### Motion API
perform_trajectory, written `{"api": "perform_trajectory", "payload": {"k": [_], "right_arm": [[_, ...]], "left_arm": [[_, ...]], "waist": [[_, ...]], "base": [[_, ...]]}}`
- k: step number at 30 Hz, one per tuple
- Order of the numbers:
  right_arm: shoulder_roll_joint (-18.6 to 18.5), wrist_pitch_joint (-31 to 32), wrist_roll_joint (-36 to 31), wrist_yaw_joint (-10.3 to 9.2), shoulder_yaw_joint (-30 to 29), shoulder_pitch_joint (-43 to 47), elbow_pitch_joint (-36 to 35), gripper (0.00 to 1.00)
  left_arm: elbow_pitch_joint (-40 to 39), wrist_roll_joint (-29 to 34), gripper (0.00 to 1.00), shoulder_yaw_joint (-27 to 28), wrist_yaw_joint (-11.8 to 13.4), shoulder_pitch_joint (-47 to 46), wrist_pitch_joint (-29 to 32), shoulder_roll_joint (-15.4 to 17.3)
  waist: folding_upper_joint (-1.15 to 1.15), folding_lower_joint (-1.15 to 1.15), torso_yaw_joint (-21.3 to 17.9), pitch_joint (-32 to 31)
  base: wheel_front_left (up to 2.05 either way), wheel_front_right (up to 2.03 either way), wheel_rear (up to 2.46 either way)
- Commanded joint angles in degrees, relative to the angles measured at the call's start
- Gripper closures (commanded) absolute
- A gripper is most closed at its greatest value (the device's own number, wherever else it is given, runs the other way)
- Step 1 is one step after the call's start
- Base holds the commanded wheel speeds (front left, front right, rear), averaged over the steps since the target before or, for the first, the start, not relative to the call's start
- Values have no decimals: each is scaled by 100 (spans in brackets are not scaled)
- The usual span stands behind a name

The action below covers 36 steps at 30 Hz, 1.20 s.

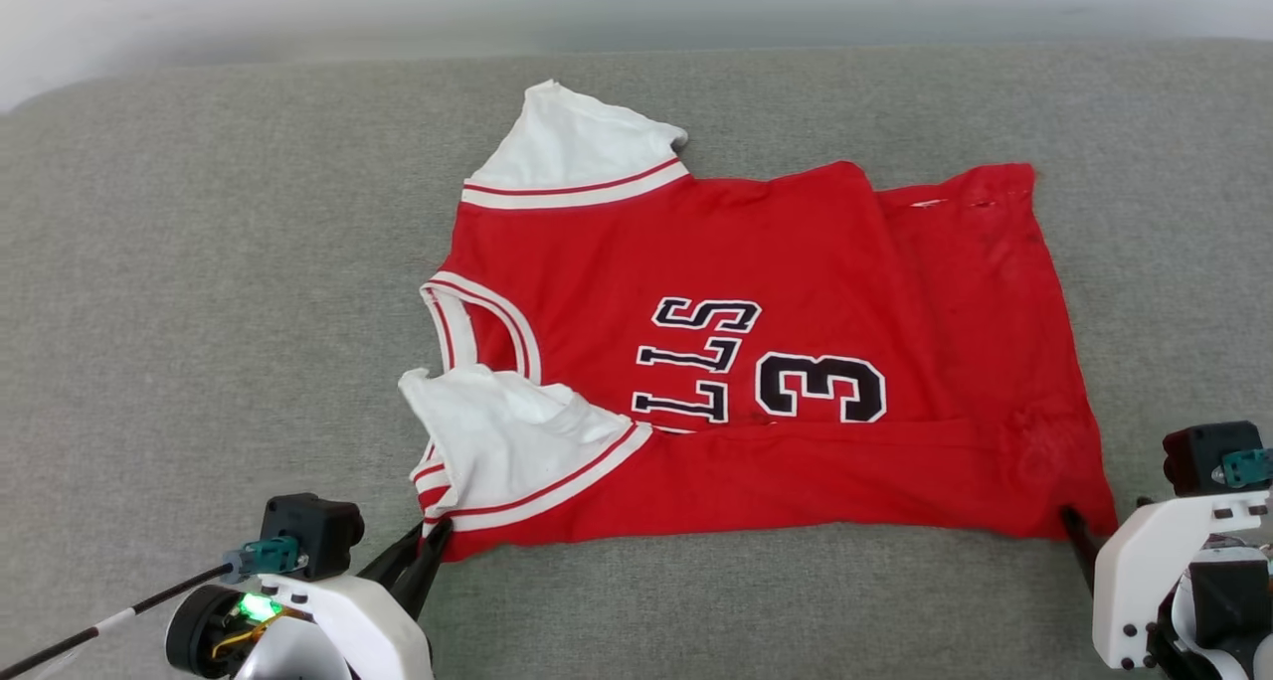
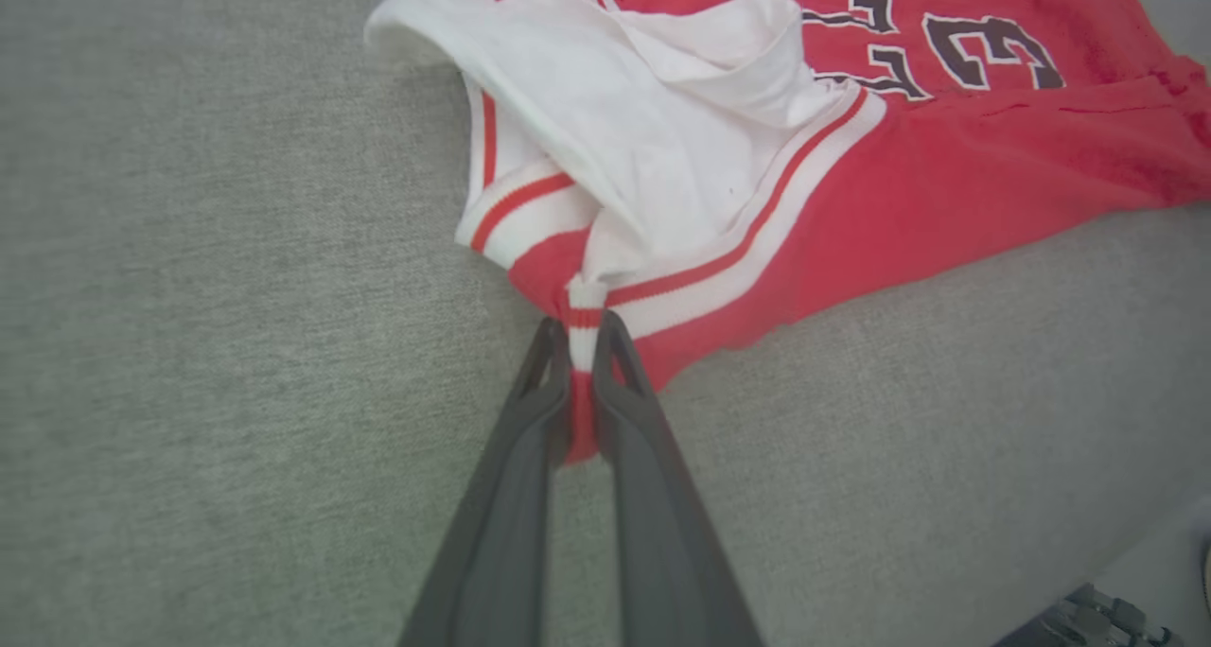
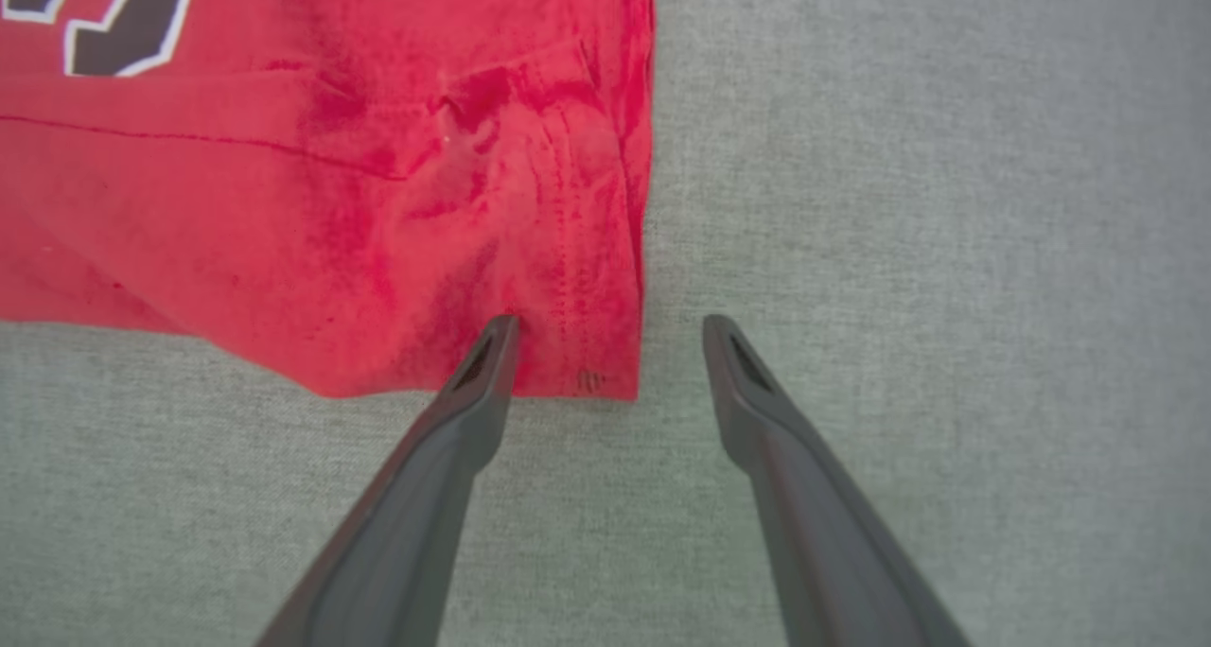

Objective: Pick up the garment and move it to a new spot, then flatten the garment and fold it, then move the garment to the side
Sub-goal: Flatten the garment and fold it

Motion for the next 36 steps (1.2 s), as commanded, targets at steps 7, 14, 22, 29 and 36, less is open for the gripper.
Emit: {"api": "perform_trajectory", "payload": {"k": [7,14,22,29,36], "right_arm": [[150,-2,16,-2,-135,-189,494,0],[400,57,155,7,-43,-177,1060,75],[355,-136,176,-2,-229,-69,1007,100],[203,31,465,-3,-372,291,200,100],[146,533,645,-4,-485,870,-492,100]], "left_arm": [[-419,96,100,26,56,-30,-26,123],[-370,179,100,-40,100,-95,73,163],[-246,192,100,-169,-32,24,273,392],[-362,136,100,-198,74,438,348,695],[-572,-135,100,-237,211,960,422,802]], "waist": [[0,0,197,194],[0,0,284,323],[0,0,243,118],[0,0,62,-224],[0,0,-79,-377]], "base": [[0,0,0],[0,0,0],[0,0,0],[0,0,0],[0,0,0]]}}
